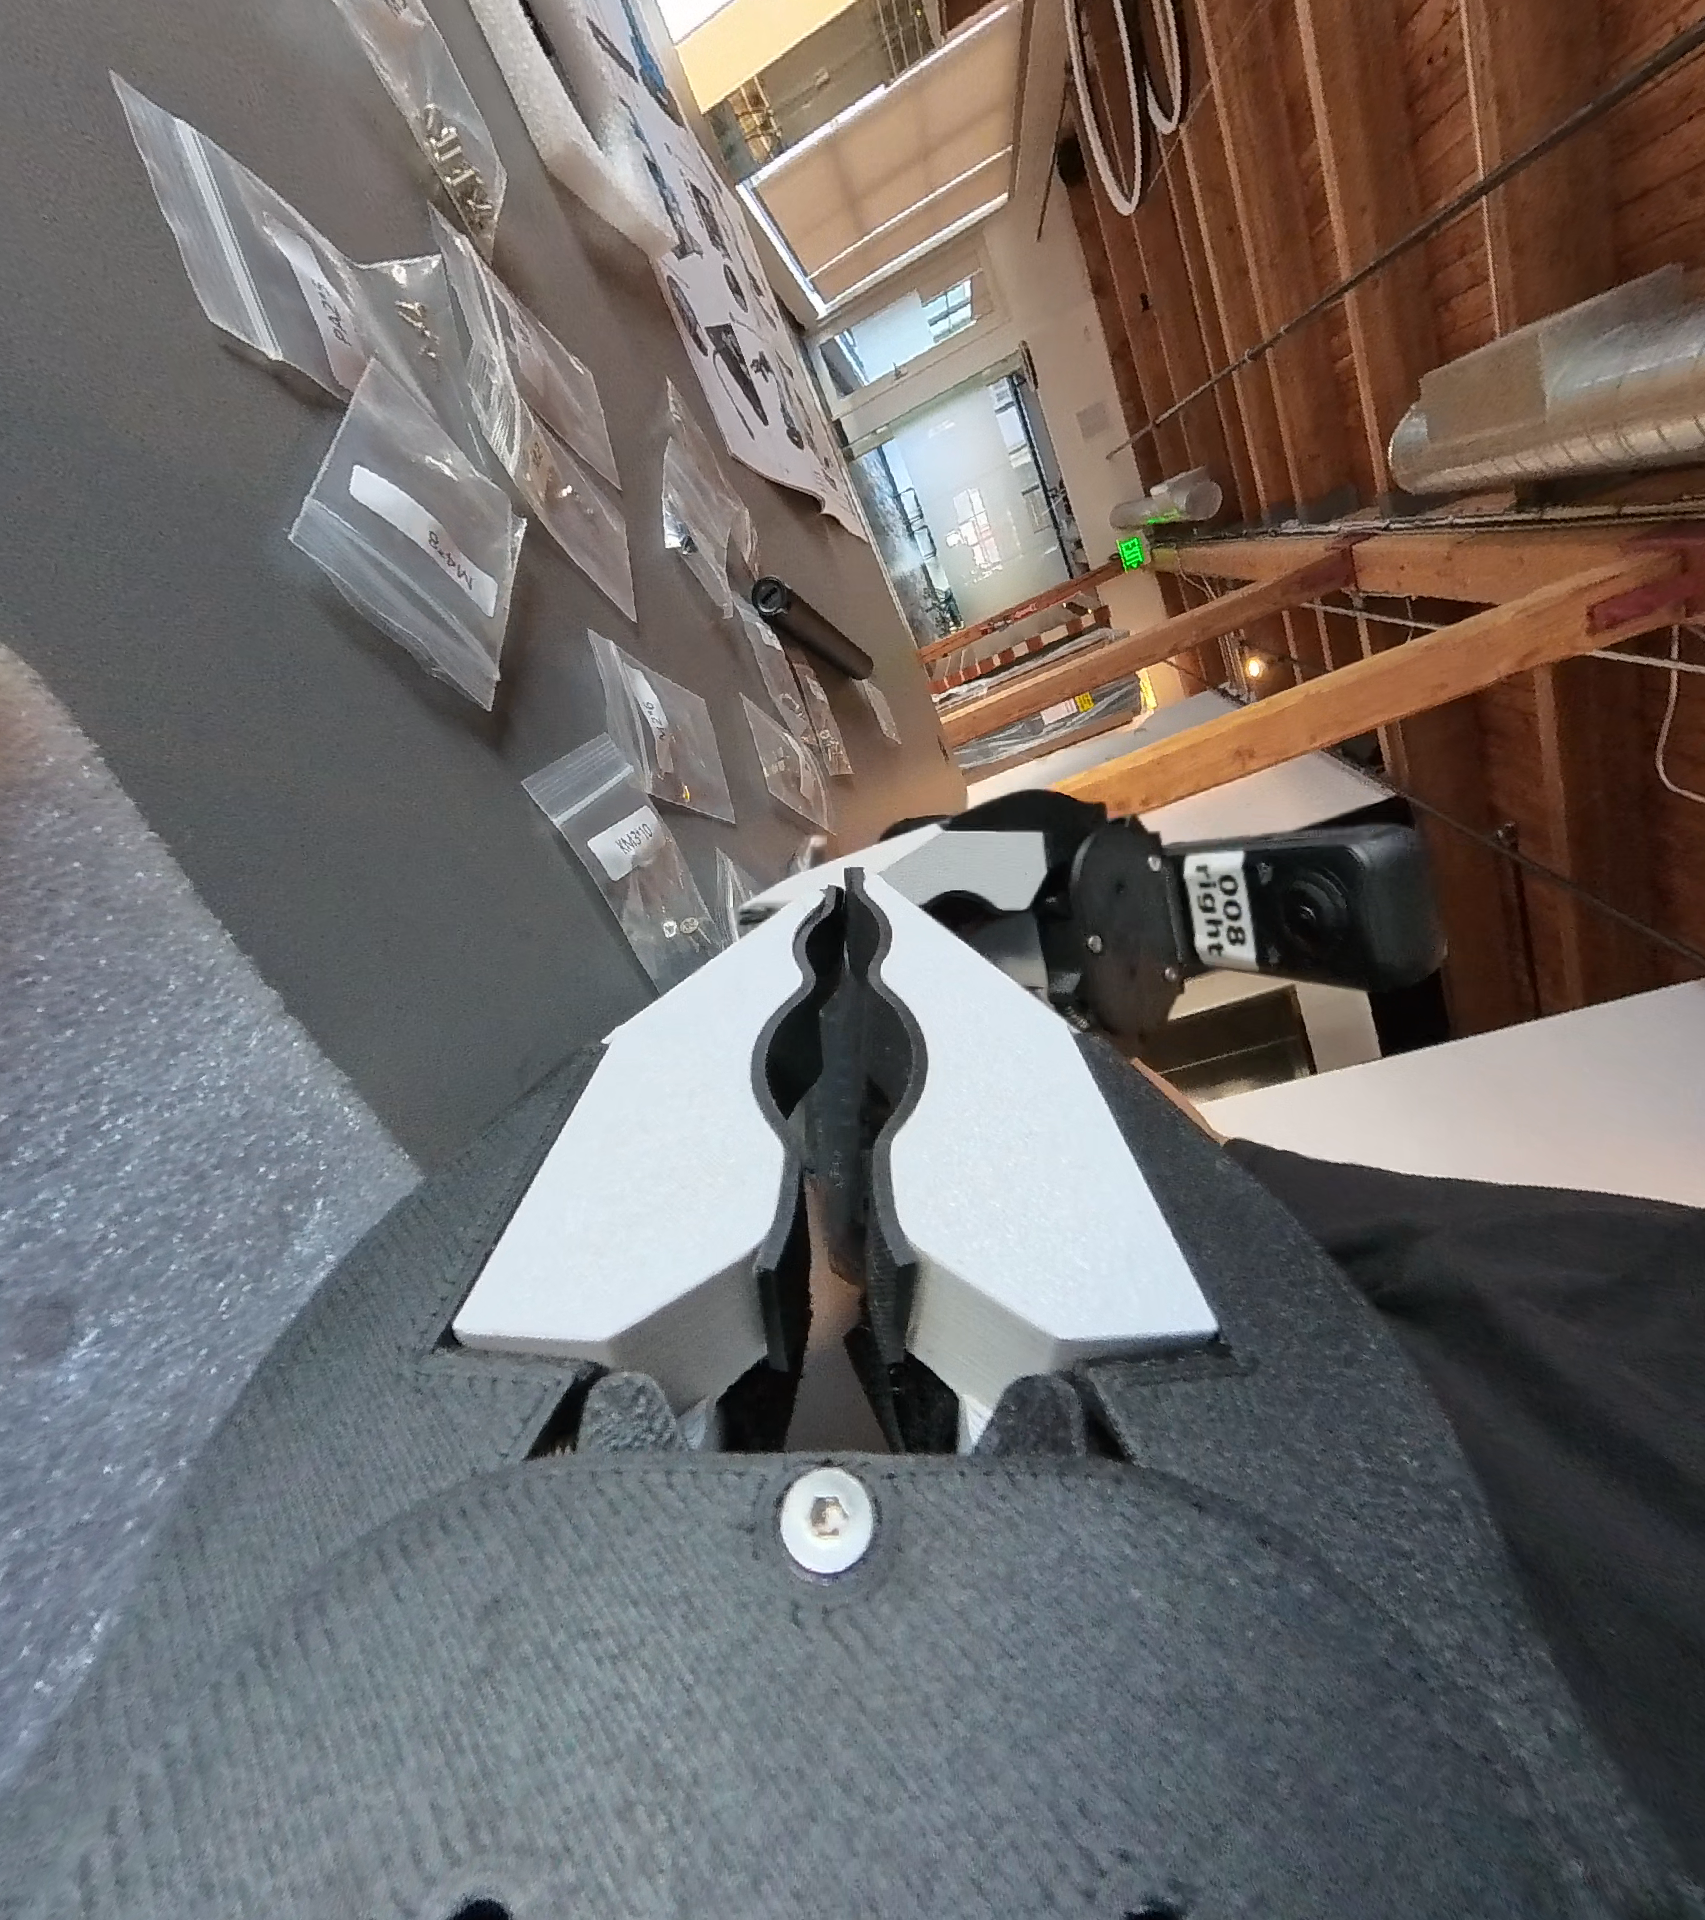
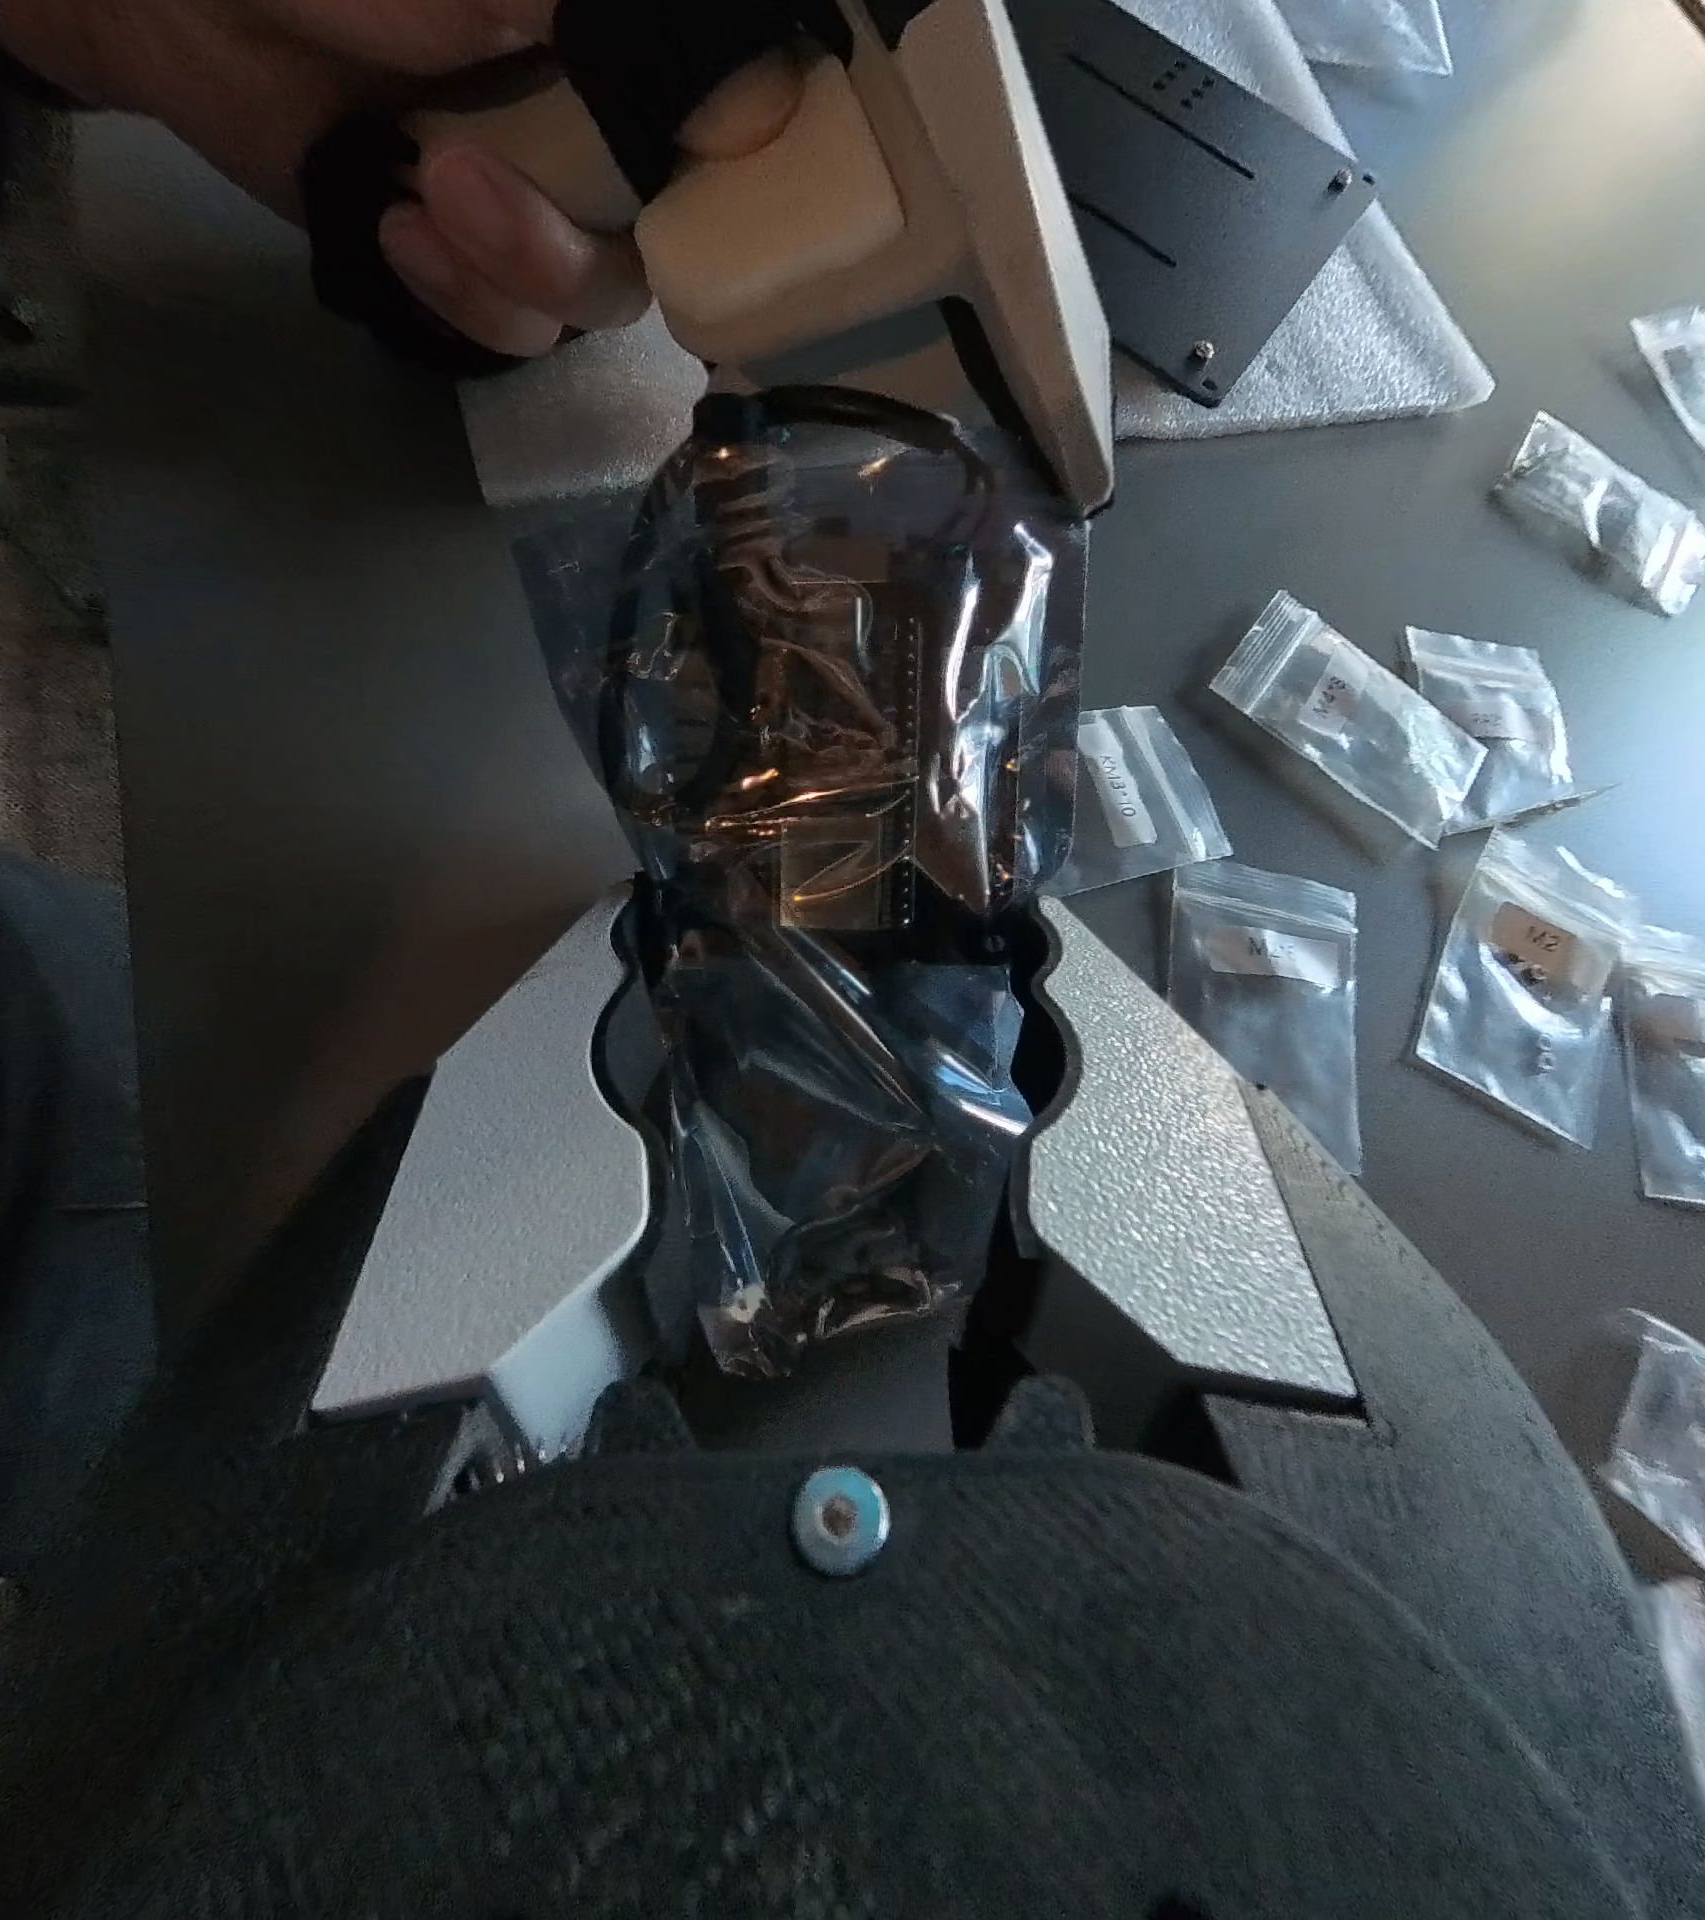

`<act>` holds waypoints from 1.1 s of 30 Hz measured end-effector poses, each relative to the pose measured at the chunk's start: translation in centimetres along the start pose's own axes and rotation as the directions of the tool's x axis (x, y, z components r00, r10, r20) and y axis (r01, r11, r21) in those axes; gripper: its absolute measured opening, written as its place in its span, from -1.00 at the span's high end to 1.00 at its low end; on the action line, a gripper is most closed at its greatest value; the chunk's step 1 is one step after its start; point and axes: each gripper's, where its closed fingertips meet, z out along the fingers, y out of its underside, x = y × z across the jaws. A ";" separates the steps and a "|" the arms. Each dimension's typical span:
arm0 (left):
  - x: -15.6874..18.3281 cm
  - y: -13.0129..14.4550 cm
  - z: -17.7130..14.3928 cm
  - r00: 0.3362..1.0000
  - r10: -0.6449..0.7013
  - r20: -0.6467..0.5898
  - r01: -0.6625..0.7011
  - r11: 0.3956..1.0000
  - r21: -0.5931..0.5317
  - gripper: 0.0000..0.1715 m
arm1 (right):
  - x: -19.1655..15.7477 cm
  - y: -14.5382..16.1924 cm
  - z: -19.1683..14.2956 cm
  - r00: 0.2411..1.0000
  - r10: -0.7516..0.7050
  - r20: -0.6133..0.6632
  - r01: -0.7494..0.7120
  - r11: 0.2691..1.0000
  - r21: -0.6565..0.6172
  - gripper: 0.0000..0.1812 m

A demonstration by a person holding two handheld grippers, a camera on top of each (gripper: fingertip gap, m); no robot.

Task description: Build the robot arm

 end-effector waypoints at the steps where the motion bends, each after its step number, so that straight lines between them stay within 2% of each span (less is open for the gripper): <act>1: 0.0 0.1 0.0 1.000 0.002 0.001 -0.002 1.000 -0.006 1.00 | 0.1 0.0 -0.2 1.000 -0.023 -0.009 0.023 1.000 -0.016 0.26; 5: 0.0 0.1 0.0 1.000 -0.005 -0.011 0.005 1.000 -0.019 1.00 | 0.8 0.2 -0.8 0.986 -0.160 -0.044 0.154 0.982 -0.111 0.27; 8: 0.1 0.2 0.0 1.000 -0.008 -0.017 0.008 1.000 -0.029 1.00 | 1.0 0.3 -1.0 0.975 -0.219 -0.022 0.215 0.968 -0.130 0.28; 20: -0.4 0.0 0.1 0.993 0.091 0.078 -0.090 0.996 -0.012 1.00 | 0.9 -0.1 -0.7 0.961 -0.274 -0.023 0.269 0.954 -0.132 0.29; 25: -0.3 0.1 0.4 0.992 0.099 0.079 -0.098 0.995 -0.019 1.00 | 0.8 -0.4 -0.4 0.956 -0.292 -0.015 0.286 0.946 -0.153 0.29; 33: -0.5 0.0 0.4 0.990 0.103 0.098 -0.103 0.995 -0.005 1.00 | 0.6 -0.5 -0.1 0.968 -0.251 0.005 0.249 0.956 -0.155 0.29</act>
